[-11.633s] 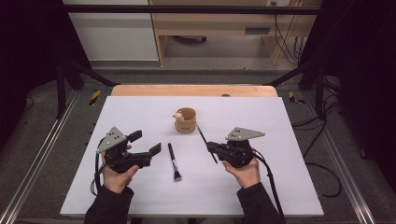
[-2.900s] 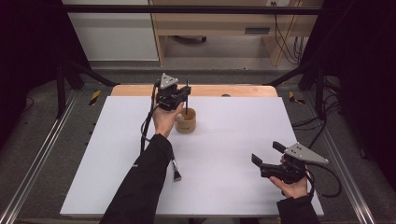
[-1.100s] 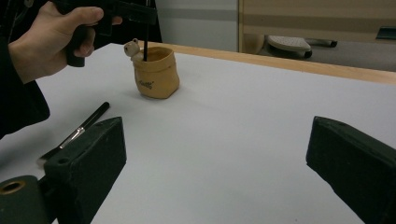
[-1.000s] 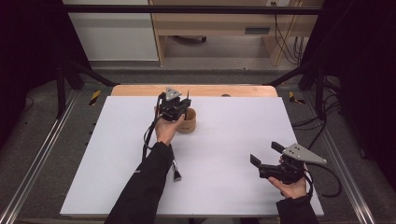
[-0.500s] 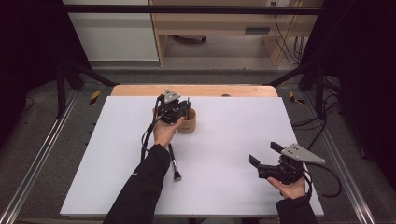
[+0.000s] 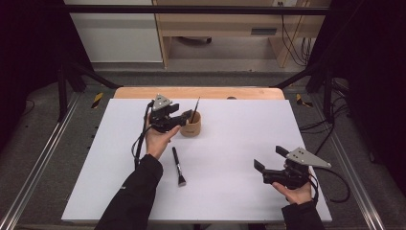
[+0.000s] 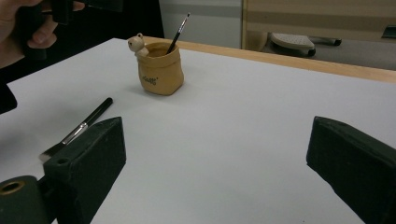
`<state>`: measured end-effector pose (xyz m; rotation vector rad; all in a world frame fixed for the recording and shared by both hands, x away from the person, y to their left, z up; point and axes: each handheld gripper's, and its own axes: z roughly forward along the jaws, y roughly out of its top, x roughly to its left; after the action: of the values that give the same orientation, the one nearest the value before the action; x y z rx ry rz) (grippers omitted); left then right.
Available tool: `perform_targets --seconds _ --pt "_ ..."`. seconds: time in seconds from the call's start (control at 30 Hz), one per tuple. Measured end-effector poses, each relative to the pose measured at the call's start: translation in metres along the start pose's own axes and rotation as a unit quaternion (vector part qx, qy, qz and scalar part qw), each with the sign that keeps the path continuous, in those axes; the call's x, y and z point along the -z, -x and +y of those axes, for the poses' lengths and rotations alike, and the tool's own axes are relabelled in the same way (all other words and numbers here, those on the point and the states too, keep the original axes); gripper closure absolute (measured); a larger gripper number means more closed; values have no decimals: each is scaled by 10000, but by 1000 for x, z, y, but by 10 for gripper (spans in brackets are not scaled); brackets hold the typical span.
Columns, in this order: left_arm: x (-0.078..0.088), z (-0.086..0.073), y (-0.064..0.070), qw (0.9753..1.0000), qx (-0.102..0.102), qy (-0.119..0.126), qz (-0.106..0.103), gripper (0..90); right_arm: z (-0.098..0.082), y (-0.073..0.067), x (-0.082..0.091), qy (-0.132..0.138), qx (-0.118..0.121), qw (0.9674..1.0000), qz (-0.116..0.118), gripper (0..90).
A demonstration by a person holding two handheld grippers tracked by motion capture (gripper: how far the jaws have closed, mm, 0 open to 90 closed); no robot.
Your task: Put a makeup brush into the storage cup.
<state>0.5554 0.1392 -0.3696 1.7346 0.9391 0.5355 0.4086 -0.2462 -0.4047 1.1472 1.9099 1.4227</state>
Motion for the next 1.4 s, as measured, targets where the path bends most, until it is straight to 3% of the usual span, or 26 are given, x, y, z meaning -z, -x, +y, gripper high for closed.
perform_targets --seconds 0.2,0.4,0.97,1.4 --pt "23 -5 2 9998 -32 93 -145 280 0 0 1 -1 13 10000 -10 54" --pt "43 -11 3 9997 -168 35 -188 217 1 0 2 -5 7 10000 -28 53" --pt "97 -27 4 9990 -388 158 -182 148 1 1 2 -6 12 10000 -72 51" --pt "123 -57 -12 9998 -154 138 -54 112 0 2 2 -28 40 9999 -94 50"
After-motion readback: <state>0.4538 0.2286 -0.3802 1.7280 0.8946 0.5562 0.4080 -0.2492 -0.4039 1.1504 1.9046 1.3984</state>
